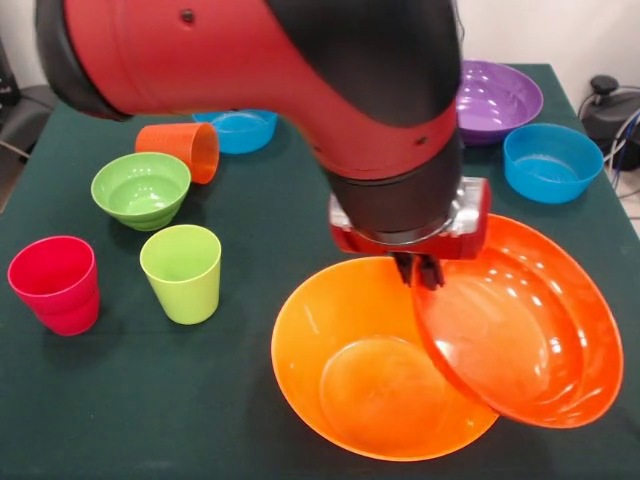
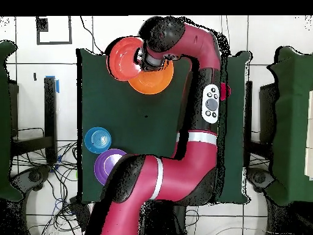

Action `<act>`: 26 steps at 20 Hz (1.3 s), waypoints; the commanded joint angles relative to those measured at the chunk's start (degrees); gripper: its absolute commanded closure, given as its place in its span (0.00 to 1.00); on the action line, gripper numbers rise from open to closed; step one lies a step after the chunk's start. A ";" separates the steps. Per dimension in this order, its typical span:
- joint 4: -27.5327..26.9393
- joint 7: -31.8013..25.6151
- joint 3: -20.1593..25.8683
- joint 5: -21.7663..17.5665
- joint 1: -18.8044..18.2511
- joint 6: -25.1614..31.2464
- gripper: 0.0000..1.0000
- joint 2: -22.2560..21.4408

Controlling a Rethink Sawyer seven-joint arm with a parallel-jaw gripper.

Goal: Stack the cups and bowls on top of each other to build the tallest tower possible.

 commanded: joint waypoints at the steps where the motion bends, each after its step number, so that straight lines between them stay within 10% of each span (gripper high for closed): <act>1: -0.57 -7.05 2.80 -3.27 -1.98 4.54 1.00 -0.86; 26: 0.41 -14.44 5.29 -3.58 -5.81 -0.16 1.00 5.86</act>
